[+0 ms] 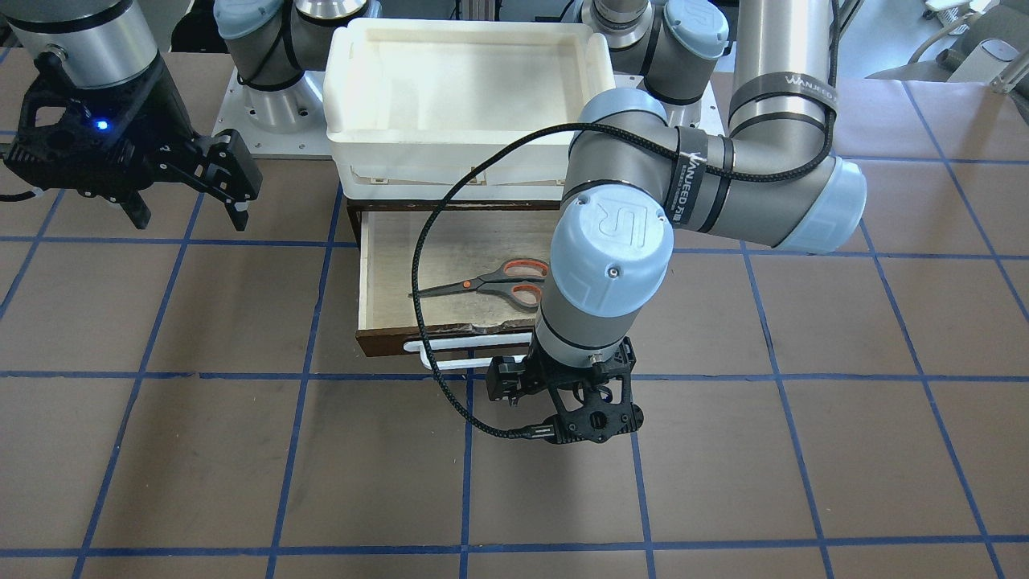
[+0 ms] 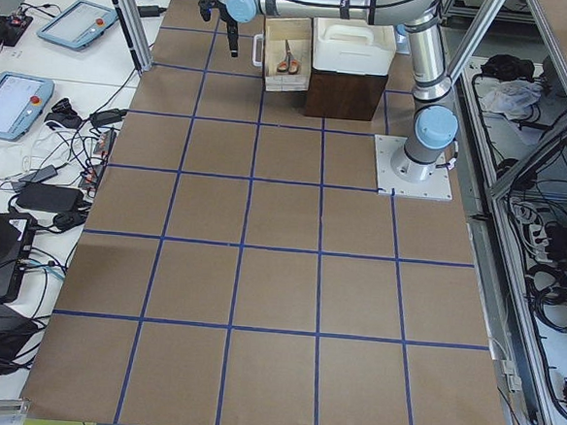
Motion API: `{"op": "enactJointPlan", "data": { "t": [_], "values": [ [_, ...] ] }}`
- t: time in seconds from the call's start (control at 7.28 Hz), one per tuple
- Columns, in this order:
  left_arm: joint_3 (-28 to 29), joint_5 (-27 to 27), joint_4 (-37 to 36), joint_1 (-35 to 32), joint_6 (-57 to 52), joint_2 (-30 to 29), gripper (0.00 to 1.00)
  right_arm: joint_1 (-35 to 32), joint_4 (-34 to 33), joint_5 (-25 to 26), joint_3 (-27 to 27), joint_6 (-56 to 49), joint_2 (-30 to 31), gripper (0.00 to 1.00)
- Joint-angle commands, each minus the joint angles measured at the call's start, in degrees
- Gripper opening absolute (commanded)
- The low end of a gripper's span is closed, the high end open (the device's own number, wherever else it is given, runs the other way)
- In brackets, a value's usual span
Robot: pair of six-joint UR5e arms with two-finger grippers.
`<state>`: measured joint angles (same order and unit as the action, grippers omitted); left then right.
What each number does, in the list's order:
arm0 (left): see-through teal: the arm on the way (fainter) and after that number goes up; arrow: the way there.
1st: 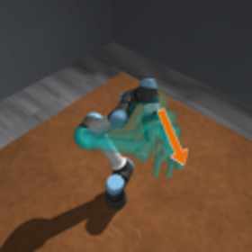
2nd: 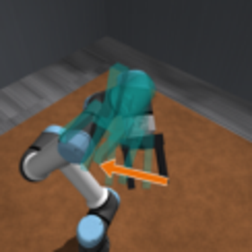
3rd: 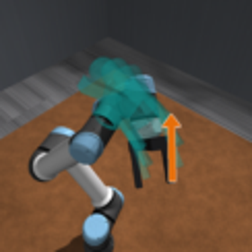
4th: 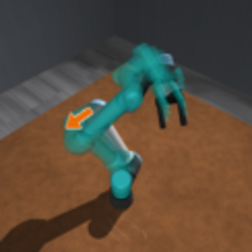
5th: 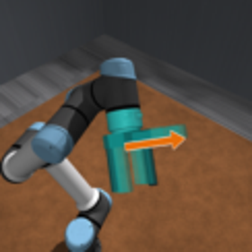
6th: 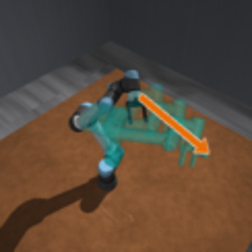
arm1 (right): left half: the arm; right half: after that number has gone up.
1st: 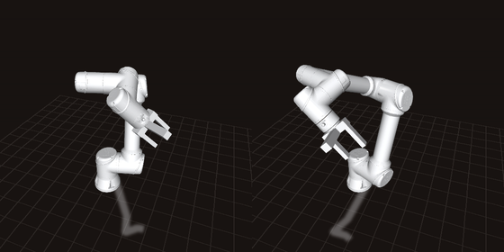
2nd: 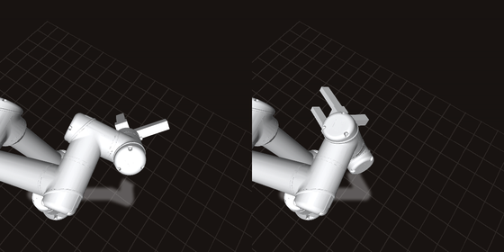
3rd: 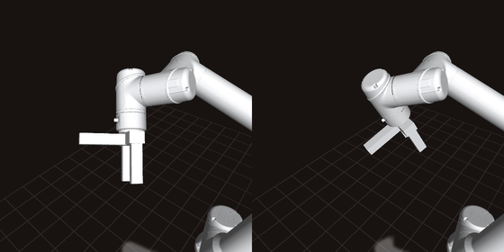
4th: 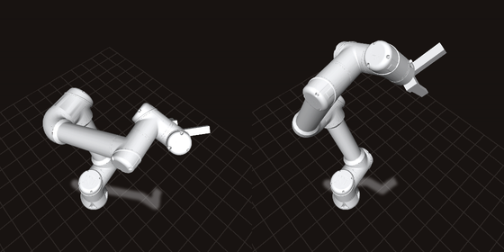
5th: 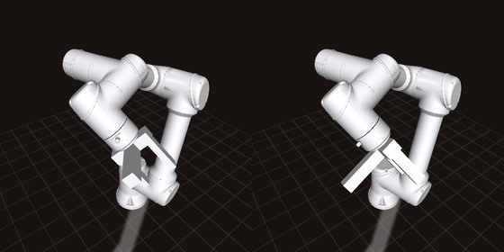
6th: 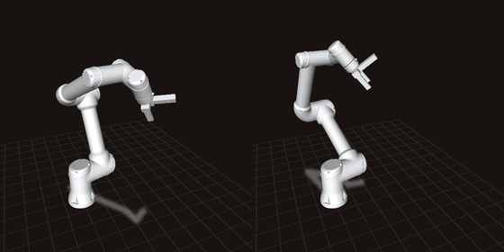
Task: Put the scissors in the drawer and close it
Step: 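Move the left gripper over the drawer front while the right gripper rests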
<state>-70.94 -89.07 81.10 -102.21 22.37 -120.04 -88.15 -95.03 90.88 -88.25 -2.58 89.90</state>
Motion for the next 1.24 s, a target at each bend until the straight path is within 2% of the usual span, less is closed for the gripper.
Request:
{"op": "enactJointPlan", "data": {
  "t": [0.0,0.14,0.41,0.82,1.1],
  "values": [
    [-0.3,0.1,3.1,0.1,0.0,-1.3,1.00,-3.1,-0.2,-0.1,-1.3,0.4,1.2,1.00],
    [-0.3,0.2,2.6,0.1,0.1,-2.1,1.00,-5.1,-0.8,-0.1,-1.3,0.5,0.8,1.00],
    [-0.3,-0.1,1.0,-0.2,0.1,-3.4,1.00,-4.9,-1.1,0.4,-1.4,0.5,0.7,1.00],
    [-1.3,0.0,1.3,-0.4,0.1,-3.8,1.00,-4.2,-0.7,1.3,-1.3,0.6,0.8,1.00],
    [-1.4,0.5,1.0,-0.4,1.5,-4.1,1.00,-1.3,-0.2,0.7,-1.3,0.5,1.2,1.00]
  ]
}}
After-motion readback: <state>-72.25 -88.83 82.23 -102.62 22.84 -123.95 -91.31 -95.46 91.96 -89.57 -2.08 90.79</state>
